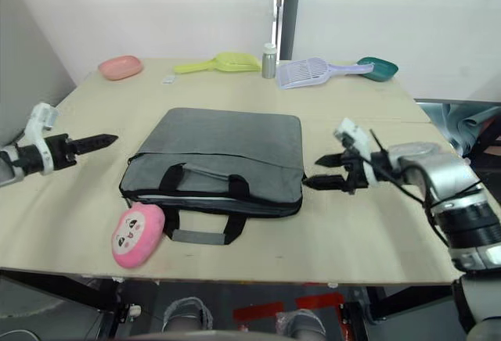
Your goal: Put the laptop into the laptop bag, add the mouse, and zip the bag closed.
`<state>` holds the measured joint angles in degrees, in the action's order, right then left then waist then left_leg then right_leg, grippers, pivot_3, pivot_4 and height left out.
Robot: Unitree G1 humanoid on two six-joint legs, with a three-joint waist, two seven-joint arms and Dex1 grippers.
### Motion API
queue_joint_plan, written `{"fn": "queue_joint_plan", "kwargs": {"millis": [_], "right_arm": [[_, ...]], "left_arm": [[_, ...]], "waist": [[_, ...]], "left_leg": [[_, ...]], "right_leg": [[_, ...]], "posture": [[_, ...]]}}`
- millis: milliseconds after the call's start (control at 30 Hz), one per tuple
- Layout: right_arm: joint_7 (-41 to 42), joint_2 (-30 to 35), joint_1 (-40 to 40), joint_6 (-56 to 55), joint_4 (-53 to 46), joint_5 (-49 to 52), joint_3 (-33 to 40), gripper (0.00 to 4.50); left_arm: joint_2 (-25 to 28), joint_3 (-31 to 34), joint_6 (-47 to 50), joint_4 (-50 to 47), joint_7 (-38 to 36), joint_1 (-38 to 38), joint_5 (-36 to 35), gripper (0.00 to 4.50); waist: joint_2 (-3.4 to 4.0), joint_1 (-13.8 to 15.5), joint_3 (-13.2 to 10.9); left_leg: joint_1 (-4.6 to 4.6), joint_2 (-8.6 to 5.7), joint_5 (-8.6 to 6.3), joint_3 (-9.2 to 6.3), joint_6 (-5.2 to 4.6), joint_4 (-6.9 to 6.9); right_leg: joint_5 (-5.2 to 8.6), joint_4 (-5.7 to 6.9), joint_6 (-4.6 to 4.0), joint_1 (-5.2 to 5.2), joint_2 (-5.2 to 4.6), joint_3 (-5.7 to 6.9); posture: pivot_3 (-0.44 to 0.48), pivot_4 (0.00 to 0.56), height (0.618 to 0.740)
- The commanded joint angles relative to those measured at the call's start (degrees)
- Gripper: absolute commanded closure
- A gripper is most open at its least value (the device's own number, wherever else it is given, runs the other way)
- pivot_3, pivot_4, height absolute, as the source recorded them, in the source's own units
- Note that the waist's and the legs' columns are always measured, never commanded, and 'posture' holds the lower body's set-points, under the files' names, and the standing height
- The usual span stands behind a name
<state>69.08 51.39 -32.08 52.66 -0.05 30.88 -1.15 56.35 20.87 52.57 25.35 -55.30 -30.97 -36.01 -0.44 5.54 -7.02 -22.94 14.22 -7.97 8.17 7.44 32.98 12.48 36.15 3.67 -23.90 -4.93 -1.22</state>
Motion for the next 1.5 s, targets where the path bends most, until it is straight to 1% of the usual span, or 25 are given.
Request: {"fn": "queue_joint_plan", "kwargs": {"millis": [33,100,133,167,200,267,300,400,500,567,600,667,733,867,1000,1133,1267,1333,1500], "right_arm": [[1.50,-1.20,-5.33,1.51,-4.65,8.98,7.91,0.03],[-0.84,-4.60,-8.26,2.86,-6.86,13.04,9.73,0.03],[-1.93,-6.00,-8.77,2.75,-8.11,13.54,9.38,0.03],[-4.34,-8.42,-9.53,3.05,-9.19,13.23,7.87,0.27],[-6.48,-10.87,-9.77,2.06,-10.48,12.53,6.39,0.55],[-9.49,-14.53,-9.65,0.57,-12.82,11.11,3.59,1.22],[-10.28,-15.66,-9.38,-0.04,-13.87,10.57,2.42,1.56],[-10.15,-16.81,-7.61,-4.44,-15.97,5.22,-4.96,2.58],[-12.27,-20.62,-8.90,-6.89,-12.80,1.93,-9.17,3.59],[-12.93,-23.31,-9.95,-8.51,-10.16,-0.27,-11.67,4.29],[-13.17,-24.75,-10.69,-9.34,-8.36,-1.53,-13.11,4.45],[-14.14,-27.78,-12.55,-11.11,-3.73,-5.03,-16.30,4.45],[-14.89,-30.23,-14.27,-12.78,0.61,-8.12,-18.54,4.45],[-14.91,-34.26,-18.09,-13.98,8.03,-13.53,-23.33,4.45],[-11.10,-34.28,-18.84,-15.57,10.16,-18.39,-29.56,4.45],[-10.92,-34.81,-19.74,-17.58,13.08,-24.14,-34.04,4.45],[-11.48,-35.89,-20.88,-20.25,16.16,-29.59,-37.37,4.45],[-11.03,-36.33,-21.23,-21.11,16.58,-31.33,-38.23,4.45],[-9.59,-36.98,-21.25,-21.65,16.17,-32.90,-38.07,4.45]], "left_arm": [[4.43,5.98,-3.96,-14.76,-12.50,6.84,-5.45,0.62],[6.72,7.81,-2.82,-23.24,-18.34,12.77,-8.39,0.62],[7.54,8.36,-3.24,-26.51,-20.01,15.58,-8.63,0.62],[8.33,9.41,-4.16,-30.69,-22.13,19.10,-8.68,0.62],[8.81,10.68,-6.16,-34.79,-24.07,22.41,-8.04,0.62],[9.13,12.89,-8.72,-40.06,-25.41,26.11,-7.42,0.62],[9.12,13.70,-9.32,-41.48,-25.26,26.87,-7.42,0.62],[8.84,17.62,-5.37,-45.75,-23.20,26.63,-12.56,0.62],[8.72,21.67,-2.47,-49.57,-23.03,29.38,-15.37,0.62],[8.41,24.60,-2.21,-51.12,-24.90,34.17,-14.22,0.62],[8.24,25.79,-3.02,-51.25,-26.17,37.32,-12.33,0.62],[7.64,27.54,-6.53,-50.52,-28.93,44.29,-7.40,0.62],[7.03,28.24,-9.53,-49.13,-30.02,48.32,-4.37,0.62],[5.52,30.00,-11.05,-45.27,-29.93,51.02,-3.53,0.62],[3.59,31.07,-12.23,-43.53,-29.69,53.89,-2.88,0.62],[1.20,31.01,-13.19,-43.84,-29.13,57.26,-2.33,0.62],[-0.86,29.57,-14.37,-43.94,-27.26,59.92,-0.79,0.62],[-1.48,27.33,-16.71,-42.53,-24.91,60.37,2.16,0.62],[-2.79,22.38,-17.94,-41.42,-20.25,58.64,4.30,0.62]], "waist": [[-0.01,-0.27,-0.03],[-0.10,-0.60,-0.09],[-0.10,-0.50,-0.09],[-0.10,-0.38,-0.09],[-0.10,-0.30,-0.09],[-0.07,-0.18,-0.15],[-0.09,0.02,-0.22],[-0.12,0.58,-0.43],[-0.09,-0.07,-0.45],[-0.06,-0.62,-0.46],[-0.04,-1.28,-0.48],[-0.03,-2.07,-0.50],[0.00,-2.51,-0.52],[0.02,-2.48,-0.58],[0.01,-2.25,-0.58],[0.00,-2.37,-0.58],[-0.03,-2.68,-0.55],[-0.03,-2.74,-0.53],[0.01,-2.72,-0.53]], "left_leg": [[-0.01,0.00,-0.01,0.04,-0.02,-0.01],[-0.03,0.03,-0.02,0.11,-0.03,-0.04],[-0.02,0.03,-0.02,0.11,-0.03,-0.10],[0.00,0.06,-0.02,0.10,-0.03,-0.12],[0.03,0.07,-0.02,0.09,-0.03,-0.15],[0.06,0.08,-0.03,0.11,-0.02,-0.17],[0.04,0.08,-0.02,0.11,-0.02,-0.15],[0.00,0.07,0.00,0.04,-0.01,-0.13],[0.00,0.01,0.00,0.11,0.00,-0.11],[0.00,0.02,0.00,0.12,0.01,-0.14],[0.01,0.03,0.00,0.12,0.03,-0.16],[0.00,0.07,0.02,0.11,0.07,-0.25],[-0.01,0.08,0.02,0.10,0.08,-0.31],[-0.03,0.08,0.01,0.09,0.08,-0.32],[-0.03,0.07,0.00,0.09,0.09,-0.36],[-0.02,0.08,0.00,0.08,0.09,-0.37],[0.16,0.09,0.00,0.07,0.09,-0.36],[0.26,0.08,0.00,0.08,0.09,-0.35],[0.66,0.08,-0.01,0.09,0.10,-0.35]], "right_leg": [[0.00,-0.02,0.00,-0.04,0.00,-0.04],[0.01,-0.03,-0.02,-0.12,0.01,-0.07],[0.02,-0.02,-0.03,-0.12,0.01,-0.06],[0.03,-0.01,-0.05,-0.13,0.03,-0.03],[0.05,-0.01,-0.08,-0.12,0.04,-0.01],[0.06,-0.02,-0.09,-0.11,0.05,-0.02],[0.06,-0.01,-0.09,-0.12,0.04,-0.02],[0.05,0.03,-0.09,-0.10,0.02,0.05],[0.05,0.00,-0.08,-0.11,-0.02,-0.03],[0.05,0.01,-0.07,-0.15,-0.01,-0.03],[0.05,0.01,-0.07,-0.15,0.01,-0.05],[0.06,0.01,-0.05,-0.21,0.05,-0.03],[0.06,-0.02,-0.05,-0.24,0.08,-0.03],[0.06,-0.06,-0.05,-0.24,0.08,-0.01],[0.06,-0.14,-0.06,-0.20,0.07,0.01],[0.05,-0.11,-0.05,-0.21,0.08,0.01],[0.05,0.02,-0.05,-0.14,0.09,-0.03],[0.05,0.07,-0.05,-0.09,0.09,-0.10],[0.05,0.24,-0.05,0.11,0.15,-0.23]], "posture": [[0.000,0.150,0.740],[0.000,0.150,0.740],[0.000,0.150,0.740],[0.000,0.150,0.740],[0.000,0.150,0.740],[0.000,0.150,0.740],[0.000,0.150,0.740],[0.000,0.150,0.740],[0.000,0.150,0.740],[0.000,0.150,0.740],[0.000,0.150,0.740],[0.000,0.150,0.740],[0.000,0.150,0.740],[0.000,0.150,0.740],[0.000,0.150,0.740],[0.000,0.150,0.740],[0.000,0.150,0.740],[0.000,0.150,0.740],[0.000,0.150,0.740]]}}
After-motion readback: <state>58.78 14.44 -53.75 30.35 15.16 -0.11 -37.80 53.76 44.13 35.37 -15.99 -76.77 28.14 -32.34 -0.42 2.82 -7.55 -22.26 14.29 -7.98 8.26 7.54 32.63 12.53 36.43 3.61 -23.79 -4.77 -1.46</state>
